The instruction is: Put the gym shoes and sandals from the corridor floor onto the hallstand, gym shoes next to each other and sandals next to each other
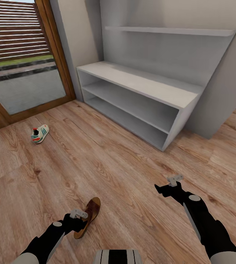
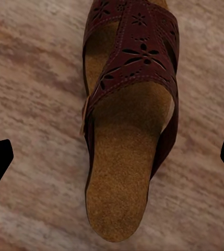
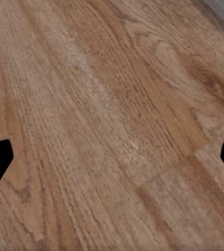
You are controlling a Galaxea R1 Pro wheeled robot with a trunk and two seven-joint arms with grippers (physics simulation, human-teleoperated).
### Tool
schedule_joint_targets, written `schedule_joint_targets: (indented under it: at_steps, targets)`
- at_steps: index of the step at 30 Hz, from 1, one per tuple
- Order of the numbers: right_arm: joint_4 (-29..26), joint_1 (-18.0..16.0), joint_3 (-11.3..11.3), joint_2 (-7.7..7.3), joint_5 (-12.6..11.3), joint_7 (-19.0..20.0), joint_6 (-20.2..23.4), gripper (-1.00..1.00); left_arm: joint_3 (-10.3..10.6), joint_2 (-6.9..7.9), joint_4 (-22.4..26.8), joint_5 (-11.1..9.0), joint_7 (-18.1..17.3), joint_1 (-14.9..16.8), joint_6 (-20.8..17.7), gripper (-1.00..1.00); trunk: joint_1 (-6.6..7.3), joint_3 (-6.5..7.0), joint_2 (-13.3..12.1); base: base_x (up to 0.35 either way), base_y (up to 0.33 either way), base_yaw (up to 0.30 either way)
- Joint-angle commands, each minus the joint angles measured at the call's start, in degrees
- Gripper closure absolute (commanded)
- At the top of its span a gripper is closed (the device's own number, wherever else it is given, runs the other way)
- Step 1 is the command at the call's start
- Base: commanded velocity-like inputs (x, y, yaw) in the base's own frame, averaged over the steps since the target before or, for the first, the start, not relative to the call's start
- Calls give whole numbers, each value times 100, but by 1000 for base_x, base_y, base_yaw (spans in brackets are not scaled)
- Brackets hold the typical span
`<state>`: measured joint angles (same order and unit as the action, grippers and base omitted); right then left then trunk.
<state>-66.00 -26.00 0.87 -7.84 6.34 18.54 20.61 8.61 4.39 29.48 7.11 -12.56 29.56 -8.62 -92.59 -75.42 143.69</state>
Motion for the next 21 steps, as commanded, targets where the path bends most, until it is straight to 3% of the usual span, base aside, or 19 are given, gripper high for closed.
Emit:
schedule_joint_targets:
  at_steps: [1, 8, 13, 14, 21]
  targets:
    - [-9, -2, 9, 1, 60, 45, 22, -100, 11, 4, 14, 54, -17, -1, -24, -100, 1, -4, 2, 0, 0, -5]
    - [-16, -2, 12, 2, 53, 45, 22, -100, 16, 16, 12, 65, -16, -2, -21, -100, -7, -72, 6, 0, 0, -2]
    - [-18, -2, 18, 2, 51, 45, 17, -100, 1, 3, 13, 351, 12, -2, 9, -100, -20, -216, 12, 0, 0, 0]
    - [-18, -2, 18, 2, 51, 45, 14, -100, -11, -5, 13, 509, 84, -2, 18, -100, -22, -246, 14, 0, 0, 0]
    - [-31, -2, 18, 0, 45, 45, 13, -100, -17, -9, 13, 565, 384, -2, 23, -100, -40, -462, 23, 0, 0, 0]
